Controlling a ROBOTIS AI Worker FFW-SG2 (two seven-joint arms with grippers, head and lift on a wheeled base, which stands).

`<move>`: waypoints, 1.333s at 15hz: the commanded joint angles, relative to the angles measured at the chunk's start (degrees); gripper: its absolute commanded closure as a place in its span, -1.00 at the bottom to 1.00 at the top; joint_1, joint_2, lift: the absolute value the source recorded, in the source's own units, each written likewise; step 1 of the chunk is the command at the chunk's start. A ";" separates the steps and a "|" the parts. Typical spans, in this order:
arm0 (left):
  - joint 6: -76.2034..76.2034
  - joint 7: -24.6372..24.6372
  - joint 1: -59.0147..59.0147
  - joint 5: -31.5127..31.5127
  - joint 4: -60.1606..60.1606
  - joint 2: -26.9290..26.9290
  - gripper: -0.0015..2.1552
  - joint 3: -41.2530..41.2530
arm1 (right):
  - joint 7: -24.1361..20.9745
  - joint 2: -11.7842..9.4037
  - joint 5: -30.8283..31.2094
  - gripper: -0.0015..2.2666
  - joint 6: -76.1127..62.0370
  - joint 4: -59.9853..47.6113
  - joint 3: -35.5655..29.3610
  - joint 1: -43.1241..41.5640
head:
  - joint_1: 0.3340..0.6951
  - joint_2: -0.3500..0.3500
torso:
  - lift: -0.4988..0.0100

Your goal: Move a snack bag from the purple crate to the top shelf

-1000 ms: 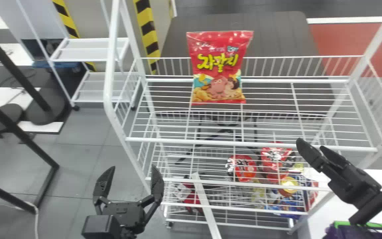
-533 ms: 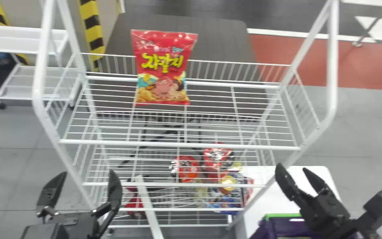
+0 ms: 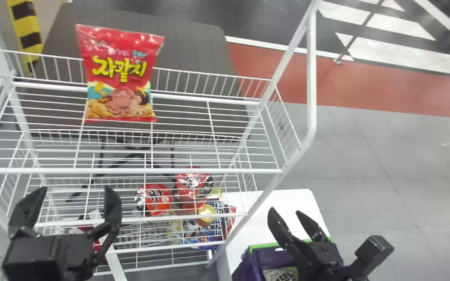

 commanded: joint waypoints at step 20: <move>5.74 13.82 -34.80 2.01 32.25 -11.65 -0.86 -10.75 | 1.67 -0.40 1.69 -0.92 -5.00 2.98 -2.18 2.55 | 1.00 -1.00 | 1.00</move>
